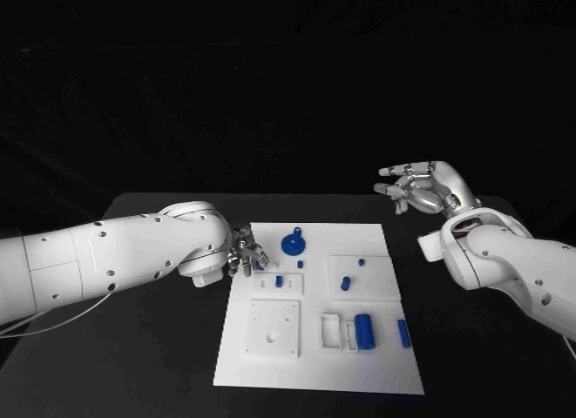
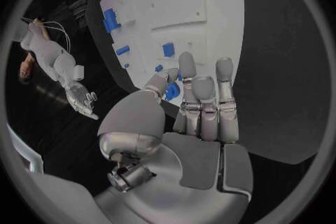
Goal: Assemble the parts on the task board
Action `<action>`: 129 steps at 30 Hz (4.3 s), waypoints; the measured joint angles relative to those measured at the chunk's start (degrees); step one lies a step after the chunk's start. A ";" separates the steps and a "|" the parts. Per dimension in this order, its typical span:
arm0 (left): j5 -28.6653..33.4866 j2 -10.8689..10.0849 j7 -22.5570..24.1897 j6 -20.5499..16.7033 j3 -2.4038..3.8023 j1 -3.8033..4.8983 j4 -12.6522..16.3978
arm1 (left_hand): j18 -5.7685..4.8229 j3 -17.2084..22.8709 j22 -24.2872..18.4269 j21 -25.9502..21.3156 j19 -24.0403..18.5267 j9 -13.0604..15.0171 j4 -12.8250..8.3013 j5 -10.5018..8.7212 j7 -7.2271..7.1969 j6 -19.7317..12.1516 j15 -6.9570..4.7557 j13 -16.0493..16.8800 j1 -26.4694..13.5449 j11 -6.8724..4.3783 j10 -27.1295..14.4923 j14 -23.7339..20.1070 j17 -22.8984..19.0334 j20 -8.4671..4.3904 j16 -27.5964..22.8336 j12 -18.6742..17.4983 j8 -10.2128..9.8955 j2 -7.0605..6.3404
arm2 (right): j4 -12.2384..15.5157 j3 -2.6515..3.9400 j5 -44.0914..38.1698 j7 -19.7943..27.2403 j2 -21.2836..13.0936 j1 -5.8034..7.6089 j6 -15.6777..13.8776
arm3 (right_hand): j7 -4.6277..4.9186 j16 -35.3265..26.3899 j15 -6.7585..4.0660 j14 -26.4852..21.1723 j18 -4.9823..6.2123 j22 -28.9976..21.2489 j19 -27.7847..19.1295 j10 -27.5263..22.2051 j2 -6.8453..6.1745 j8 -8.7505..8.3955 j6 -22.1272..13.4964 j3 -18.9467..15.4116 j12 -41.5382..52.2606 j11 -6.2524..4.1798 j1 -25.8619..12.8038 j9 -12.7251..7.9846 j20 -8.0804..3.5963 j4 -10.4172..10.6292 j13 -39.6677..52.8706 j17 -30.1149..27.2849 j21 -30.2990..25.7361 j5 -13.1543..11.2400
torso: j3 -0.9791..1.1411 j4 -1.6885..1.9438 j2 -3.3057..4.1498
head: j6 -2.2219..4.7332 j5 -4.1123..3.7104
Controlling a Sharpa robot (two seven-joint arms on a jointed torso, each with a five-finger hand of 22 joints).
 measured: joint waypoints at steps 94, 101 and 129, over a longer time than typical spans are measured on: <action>-7.47 1.19 -0.16 2.23 0.24 -3.52 0.07 | -0.01 0.86 -0.01 0.67 0.40 -0.54 -0.86 -0.69 -0.16 1.57 0.01 -0.26 0.10 0.11 0.25 1.01 1.41 0.00 -0.92 1.83 -1.11 -0.34 | -0.79 0.01 0.37 0.15 0.76 0.00 0.40 | -0.09 -0.22 0.00 0.00 -0.07 0.02 0.00 -0.11 -0.46 0.00 0.08 1.90 0.44 0.13 -0.90 0.01 0.00 -0.96 -0.94 0.27 0.01 2.09 | 0.13 -0.06 0.01 | -1.65 -0.27; -7.47 1.42 -0.18 2.34 0.33 -3.60 -0.22 | -0.01 1.14 -0.01 0.67 0.82 -0.72 -1.15 -0.91 -0.06 2.10 -0.05 -0.13 0.09 0.04 0.18 1.48 1.62 0.01 -1.15 2.45 -1.11 -0.35 | -0.79 0.01 0.37 0.15 0.79 0.00 0.43 | -0.09 -0.22 0.00 -0.01 -0.07 0.02 0.00 -0.11 -0.28 0.00 0.08 2.04 0.44 0.13 -1.07 0.01 0.00 -1.10 -0.99 0.27 0.01 2.09 | 0.13 -0.05 0.02 | -1.80 -0.42; -7.80 1.28 -0.18 2.68 0.35 -3.74 0.14 | -0.01 1.24 -0.03 0.66 1.84 -1.46 -1.56 -1.14 0.17 3.35 -0.16 -0.20 -0.90 0.04 0.18 3.66 7.85 0.21 -0.87 5.69 -2.93 -0.74 | -0.97 0.01 0.38 0.18 0.89 -0.04 0.51 | -0.10 -0.22 0.00 -0.01 -0.07 0.11 0.00 -0.11 -0.23 0.00 0.08 2.92 0.44 0.13 -1.12 0.01 0.00 -1.34 -1.04 0.26 0.01 2.65 | 0.07 0.04 -0.07 | -2.04 -0.64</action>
